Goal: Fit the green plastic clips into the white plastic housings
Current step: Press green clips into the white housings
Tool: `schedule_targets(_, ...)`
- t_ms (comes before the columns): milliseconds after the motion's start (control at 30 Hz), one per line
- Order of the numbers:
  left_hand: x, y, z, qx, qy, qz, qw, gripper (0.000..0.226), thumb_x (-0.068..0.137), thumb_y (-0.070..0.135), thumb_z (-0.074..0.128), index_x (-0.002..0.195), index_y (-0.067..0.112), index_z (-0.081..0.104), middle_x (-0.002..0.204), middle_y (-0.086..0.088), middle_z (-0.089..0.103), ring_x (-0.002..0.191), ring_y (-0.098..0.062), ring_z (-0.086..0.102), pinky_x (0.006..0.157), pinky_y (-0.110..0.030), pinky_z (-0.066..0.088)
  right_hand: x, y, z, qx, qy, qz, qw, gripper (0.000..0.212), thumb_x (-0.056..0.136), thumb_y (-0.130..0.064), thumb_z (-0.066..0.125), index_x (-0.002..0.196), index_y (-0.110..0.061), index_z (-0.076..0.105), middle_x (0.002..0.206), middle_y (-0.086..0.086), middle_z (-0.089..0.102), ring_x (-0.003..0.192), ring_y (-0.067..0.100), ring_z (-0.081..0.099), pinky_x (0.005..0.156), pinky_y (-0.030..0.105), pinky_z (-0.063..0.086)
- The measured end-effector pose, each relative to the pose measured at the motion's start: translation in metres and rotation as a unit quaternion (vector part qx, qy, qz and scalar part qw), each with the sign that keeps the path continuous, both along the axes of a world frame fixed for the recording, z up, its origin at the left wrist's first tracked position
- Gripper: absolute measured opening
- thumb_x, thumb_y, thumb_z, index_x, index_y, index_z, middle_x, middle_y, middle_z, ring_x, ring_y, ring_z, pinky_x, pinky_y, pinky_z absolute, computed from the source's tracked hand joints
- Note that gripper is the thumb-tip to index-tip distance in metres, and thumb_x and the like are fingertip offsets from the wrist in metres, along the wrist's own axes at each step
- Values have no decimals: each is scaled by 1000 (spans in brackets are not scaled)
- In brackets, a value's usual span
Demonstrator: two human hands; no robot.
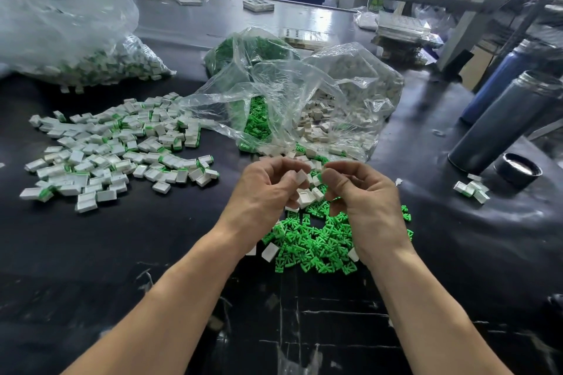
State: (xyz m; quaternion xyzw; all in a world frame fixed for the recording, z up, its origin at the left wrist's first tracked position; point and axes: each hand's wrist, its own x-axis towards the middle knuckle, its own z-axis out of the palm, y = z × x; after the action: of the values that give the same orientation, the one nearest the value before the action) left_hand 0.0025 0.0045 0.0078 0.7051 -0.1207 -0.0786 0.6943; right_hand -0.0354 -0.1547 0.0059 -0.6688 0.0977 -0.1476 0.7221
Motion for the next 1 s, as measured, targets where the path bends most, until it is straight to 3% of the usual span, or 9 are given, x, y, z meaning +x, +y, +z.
schedule_targets(233,-6,1,2,73,-70,-14,995,19,104,9,55,110,14,73,90,1,73,72,-3,67,66,-17,54,1,5,-6,19,3,11,1000,4,91,-9,76,90,-13,77,66,5,67,50,14,56,42,27,49)
schedule_targets(367,-8,0,3,102,-79,-24,991,19,104,9,55,111,13,72,94,-7,74,78,-19,70,73,-29,61,0,5,-7,12,15,3,1000,1,92,-11,75,92,-12,76,65,2,66,51,13,56,44,29,52)
schedule_targets(500,-9,0,4,85,-61,-29,994,19,103,6,55,110,10,73,82,0,71,69,-8,67,66,-18,57,-2,7,-7,-11,13,-4,1000,0,94,-12,75,93,-12,75,65,-5,67,52,6,58,45,24,51)
schedule_targets(733,-10,-3,4,35,-30,-19,999,19,101,3,58,109,8,74,76,4,71,68,-9,69,65,-15,55,-2,8,-8,-45,5,-32,998,4,93,-18,77,90,-19,75,66,-8,69,54,3,61,45,20,50)
schedule_targets(867,-10,-2,4,30,-19,-26,999,18,98,4,65,111,9,75,82,-1,76,73,-10,73,64,-13,53,-3,9,-9,-71,0,-44,996,3,93,-19,77,92,-18,75,70,-8,69,58,0,63,45,15,48)
schedule_targets(1000,-8,-2,1,7,-7,-19,1000,18,96,1,66,109,8,76,89,-15,77,77,-15,73,73,-21,58,-4,11,-9,-71,2,-42,997,4,94,-20,76,92,-18,74,69,-9,67,57,-1,61,46,14,48)
